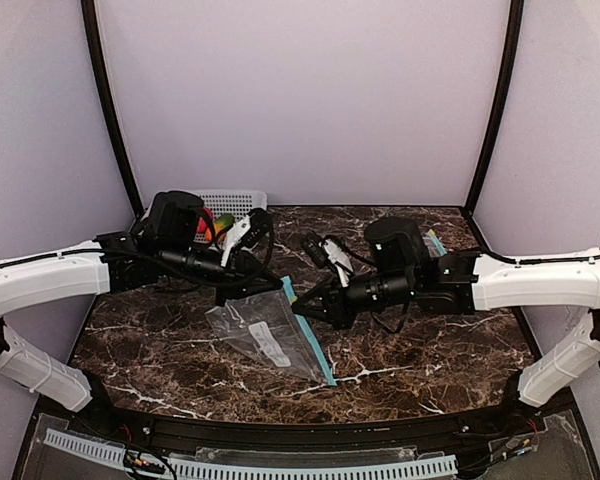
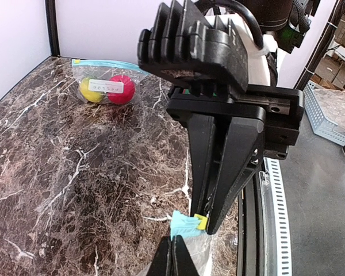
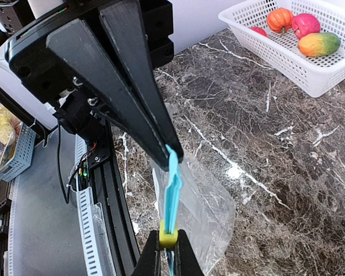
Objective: Place the food in the zip-top bag and seal the zipper
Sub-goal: Unzip the zipper from the zipper food storage bag.
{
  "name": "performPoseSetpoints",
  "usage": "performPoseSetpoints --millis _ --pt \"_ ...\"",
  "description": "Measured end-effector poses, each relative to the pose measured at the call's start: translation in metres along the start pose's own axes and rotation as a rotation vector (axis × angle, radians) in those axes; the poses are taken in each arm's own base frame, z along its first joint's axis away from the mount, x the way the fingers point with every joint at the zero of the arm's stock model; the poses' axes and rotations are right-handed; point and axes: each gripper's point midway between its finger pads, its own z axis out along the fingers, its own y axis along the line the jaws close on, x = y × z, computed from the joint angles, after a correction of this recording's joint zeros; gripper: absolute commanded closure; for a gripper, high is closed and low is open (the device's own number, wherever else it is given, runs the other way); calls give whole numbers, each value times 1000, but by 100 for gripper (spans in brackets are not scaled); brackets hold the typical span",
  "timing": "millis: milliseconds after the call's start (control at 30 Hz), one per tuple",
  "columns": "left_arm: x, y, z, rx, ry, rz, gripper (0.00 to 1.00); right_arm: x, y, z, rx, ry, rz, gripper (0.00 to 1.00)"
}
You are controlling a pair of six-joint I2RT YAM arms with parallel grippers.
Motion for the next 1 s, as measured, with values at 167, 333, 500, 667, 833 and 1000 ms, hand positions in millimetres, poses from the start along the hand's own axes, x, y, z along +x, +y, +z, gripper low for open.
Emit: performPoseSetpoints --millis 167,333,500,667,833,1000 --pt "-2 4 -6 -24 -13 4 99 0 0 1 0 1 0 100" --pt "-6 8 -11 -50 -26 8 99 0 -1 1 0 1 1 100" --pt "-7 12 -17 -78 -34 11 99 2 -1 3 0 4 3 100" --pt "-10 18 -23 -109 -46 12 99 3 -2 4 1 9 7 100" --pt "-11 23 -27 -128 -51 10 99 3 -2 4 1 10 9 100" --pt "-12 27 -31 -141 -58 7 99 3 -2 4 1 8 11 100"
